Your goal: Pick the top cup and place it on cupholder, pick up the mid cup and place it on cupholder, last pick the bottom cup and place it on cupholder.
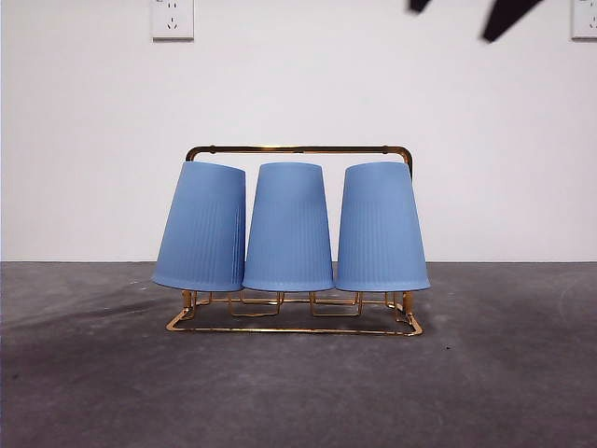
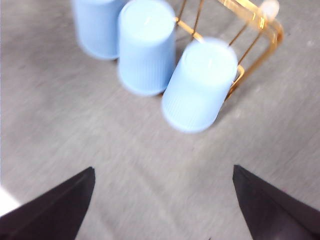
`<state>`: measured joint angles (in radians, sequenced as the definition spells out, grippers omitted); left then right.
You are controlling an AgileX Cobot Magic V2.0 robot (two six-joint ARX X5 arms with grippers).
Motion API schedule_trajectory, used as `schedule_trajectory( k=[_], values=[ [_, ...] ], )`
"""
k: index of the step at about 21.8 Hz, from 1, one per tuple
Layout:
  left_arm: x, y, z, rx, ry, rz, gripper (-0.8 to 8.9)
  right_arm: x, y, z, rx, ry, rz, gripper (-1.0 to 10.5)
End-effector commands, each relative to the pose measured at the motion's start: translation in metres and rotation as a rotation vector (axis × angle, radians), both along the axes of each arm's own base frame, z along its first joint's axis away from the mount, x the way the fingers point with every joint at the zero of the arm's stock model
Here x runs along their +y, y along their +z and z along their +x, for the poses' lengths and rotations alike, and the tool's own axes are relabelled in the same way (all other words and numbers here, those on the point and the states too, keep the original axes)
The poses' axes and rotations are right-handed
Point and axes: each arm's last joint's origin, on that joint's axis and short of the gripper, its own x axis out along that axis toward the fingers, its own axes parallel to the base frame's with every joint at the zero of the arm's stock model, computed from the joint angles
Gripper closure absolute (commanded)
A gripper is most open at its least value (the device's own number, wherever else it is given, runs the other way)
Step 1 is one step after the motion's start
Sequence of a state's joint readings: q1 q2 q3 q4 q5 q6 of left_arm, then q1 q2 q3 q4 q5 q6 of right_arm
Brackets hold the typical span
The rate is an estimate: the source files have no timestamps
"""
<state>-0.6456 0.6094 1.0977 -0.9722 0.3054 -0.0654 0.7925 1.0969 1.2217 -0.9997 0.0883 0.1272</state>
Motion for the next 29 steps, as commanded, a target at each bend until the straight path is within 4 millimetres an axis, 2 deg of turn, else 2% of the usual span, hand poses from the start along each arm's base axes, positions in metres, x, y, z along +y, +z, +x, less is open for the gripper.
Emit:
schedule_trajectory(
  k=[1,4,8,15,16,17,19,20,21,29],
  values=[
    [-0.002,0.001,0.004,0.023,0.075,-0.034,3.46,-0.020,-0.003,-0.024,-0.038,0.045,0.085,5.1],
    [-0.001,0.000,0.007,0.024,0.165,-0.020,3.46,-0.049,-0.010,-0.053,-0.089,0.041,0.215,5.1],
    [-0.001,0.002,0.009,0.015,0.201,-0.040,3.46,-0.071,-0.019,-0.075,-0.129,0.041,0.289,5.1],
    [-0.003,0.003,0.011,0.029,0.211,-0.057,3.52,-0.079,-0.020,-0.082,-0.149,0.040,0.312,5.1],
    [-0.003,0.003,0.011,0.031,0.211,-0.055,3.75,-0.079,-0.020,-0.082,-0.148,0.040,0.313,5.5],
    [-0.004,0.002,0.012,0.033,0.211,-0.053,5.07,-0.078,-0.020,-0.082,-0.144,0.037,0.315,6.8],
    [-0.004,0.002,0.011,0.037,0.210,-0.048,8.38,-0.078,-0.020,-0.082,-0.142,0.038,0.316,9.7],
    [-0.004,0.002,0.012,0.037,0.211,-0.049,7.84,-0.078,-0.020,-0.082,-0.145,0.038,0.319,9.2],
    [-0.004,0.002,0.012,0.036,0.211,-0.050,8.08,-0.078,-0.020,-0.082,-0.146,0.038,0.320,9.3],
    [-0.003,0.001,0.011,0.044,0.211,-0.043,8.08,-0.078,-0.019,-0.082,-0.151,0.029,0.320,9.3]
  ],
)
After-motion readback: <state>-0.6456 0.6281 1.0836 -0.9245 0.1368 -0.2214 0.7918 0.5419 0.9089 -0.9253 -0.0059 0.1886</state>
